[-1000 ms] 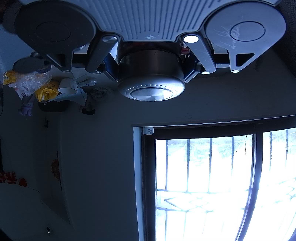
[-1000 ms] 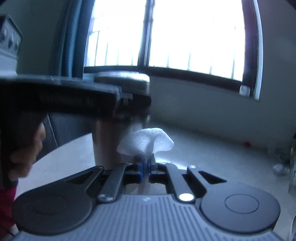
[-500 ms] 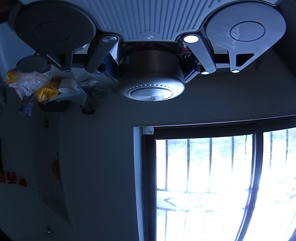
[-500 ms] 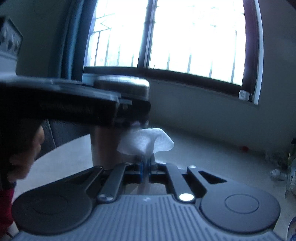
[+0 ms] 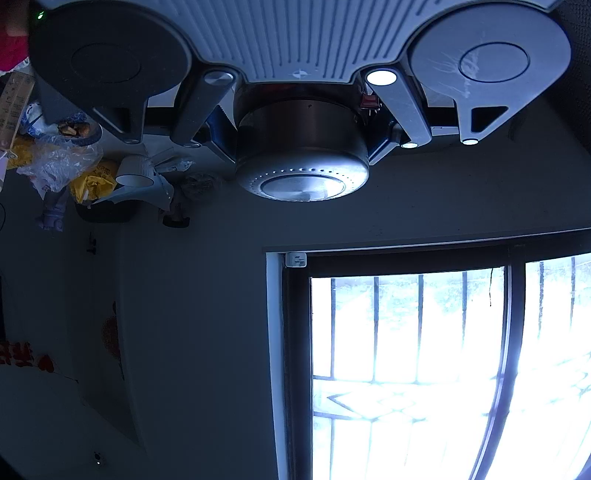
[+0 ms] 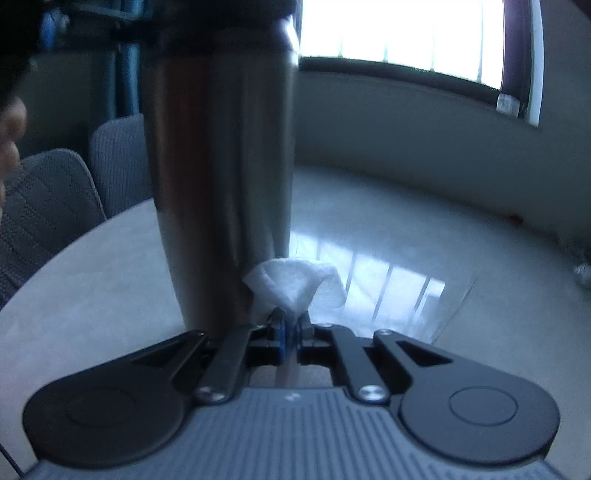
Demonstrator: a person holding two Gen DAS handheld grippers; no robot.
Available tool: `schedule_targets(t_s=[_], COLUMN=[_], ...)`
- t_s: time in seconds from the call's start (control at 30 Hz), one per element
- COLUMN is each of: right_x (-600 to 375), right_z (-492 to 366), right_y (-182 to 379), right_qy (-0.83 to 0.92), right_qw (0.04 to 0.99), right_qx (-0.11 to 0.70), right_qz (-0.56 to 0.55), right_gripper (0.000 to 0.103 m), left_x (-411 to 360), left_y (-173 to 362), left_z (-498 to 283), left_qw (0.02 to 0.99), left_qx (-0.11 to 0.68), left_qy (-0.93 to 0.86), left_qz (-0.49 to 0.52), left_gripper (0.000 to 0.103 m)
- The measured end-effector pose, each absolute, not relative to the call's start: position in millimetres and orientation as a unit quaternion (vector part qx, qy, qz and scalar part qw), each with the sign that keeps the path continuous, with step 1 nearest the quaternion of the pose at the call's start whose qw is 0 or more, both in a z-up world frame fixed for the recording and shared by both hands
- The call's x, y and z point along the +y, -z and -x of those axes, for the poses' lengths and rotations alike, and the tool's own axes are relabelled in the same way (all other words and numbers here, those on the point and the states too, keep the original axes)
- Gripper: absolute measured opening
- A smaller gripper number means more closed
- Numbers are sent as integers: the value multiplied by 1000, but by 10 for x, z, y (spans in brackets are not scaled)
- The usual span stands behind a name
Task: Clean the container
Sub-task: 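Rub the tissue in the right gripper around the thermos base rim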
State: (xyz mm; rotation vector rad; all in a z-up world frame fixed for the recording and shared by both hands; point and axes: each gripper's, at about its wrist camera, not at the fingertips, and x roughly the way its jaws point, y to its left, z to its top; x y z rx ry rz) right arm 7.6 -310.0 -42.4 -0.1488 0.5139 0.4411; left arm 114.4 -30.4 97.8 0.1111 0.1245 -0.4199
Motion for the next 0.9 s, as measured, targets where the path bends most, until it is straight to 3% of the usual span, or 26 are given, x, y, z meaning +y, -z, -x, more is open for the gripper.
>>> schedule_targets(t_s=[0.43,0.9], right_x=[-3102,-3219], right_z=[-207,51], right_y=[556,-278], right_qy=[-224,-223], right_qw=[931,958], right_qx=[280,164], right_qz=[71,80], right_gripper=[5,5], left_x=[-287,-303], left_y=[-981,-976], left_z=[-1151,-1141], left_qw=[974,974], left_qx=[62,62], left_qy=[210,210], left_qz=[-55,-53], left_gripper=[73,72])
